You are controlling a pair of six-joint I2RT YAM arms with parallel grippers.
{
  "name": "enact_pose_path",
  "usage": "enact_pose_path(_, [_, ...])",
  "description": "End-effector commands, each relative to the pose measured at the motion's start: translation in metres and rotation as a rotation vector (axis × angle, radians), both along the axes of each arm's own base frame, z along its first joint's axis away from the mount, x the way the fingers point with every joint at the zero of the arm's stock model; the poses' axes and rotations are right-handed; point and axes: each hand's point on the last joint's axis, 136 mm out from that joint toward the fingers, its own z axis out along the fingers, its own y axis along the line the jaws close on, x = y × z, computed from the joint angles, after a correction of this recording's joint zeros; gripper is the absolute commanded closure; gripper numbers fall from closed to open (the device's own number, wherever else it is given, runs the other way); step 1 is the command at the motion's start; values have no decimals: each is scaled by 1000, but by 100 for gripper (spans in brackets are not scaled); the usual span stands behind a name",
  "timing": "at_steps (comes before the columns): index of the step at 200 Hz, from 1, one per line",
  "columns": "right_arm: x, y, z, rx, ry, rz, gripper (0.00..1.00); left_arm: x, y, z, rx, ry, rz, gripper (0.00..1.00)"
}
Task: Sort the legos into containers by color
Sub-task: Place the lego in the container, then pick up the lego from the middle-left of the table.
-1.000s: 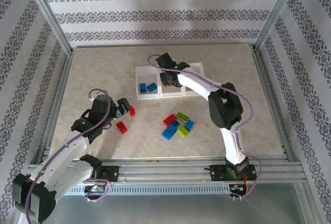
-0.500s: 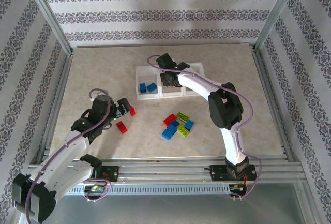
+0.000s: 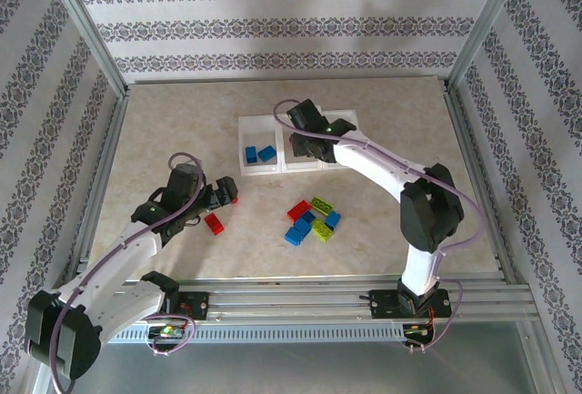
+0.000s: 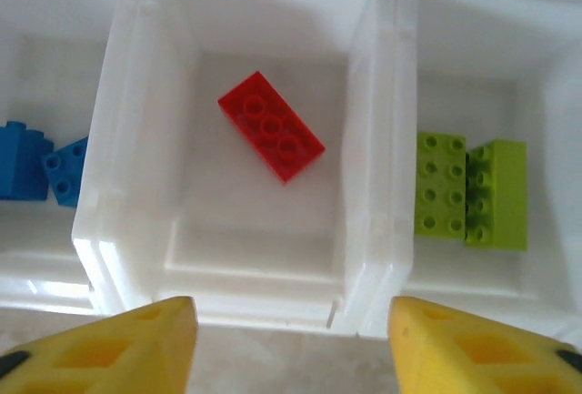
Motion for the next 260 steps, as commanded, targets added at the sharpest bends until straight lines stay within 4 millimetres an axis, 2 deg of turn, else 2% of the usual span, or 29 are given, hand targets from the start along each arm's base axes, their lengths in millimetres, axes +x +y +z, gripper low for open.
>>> enact_pose_path(1, [-20,-11,-1,13,7,-44,36,-1,-35,11,-48,-26,-145,1])
enact_pose_path(25, [-39,-26,-4,28,23,-84,25,-15,-71,-1,-32,10,-281,1])
enact_pose_path(51, [-53,-40,-2,45,20,-122,2,-35,-111,-17,32,48,-442,1])
enact_pose_path(85, [-57,-48,4,77,20,-154,2,-51,-155,-29,94,61,-609,2])
enact_pose_path(107, [-56,-52,10,95,13,-177,2,-56,-174,-36,145,62,-676,2])
enact_pose_path(138, [-57,-58,13,116,6,-205,2,-63,-189,-47,191,78,-741,5])
enact_pose_path(198, [-60,-71,14,130,0,-257,2,-70,-204,-69,280,117,-816,11])
enact_pose_path(260, [-64,-81,15,140,-10,-286,2,-69,-203,-90,355,166,-803,32])
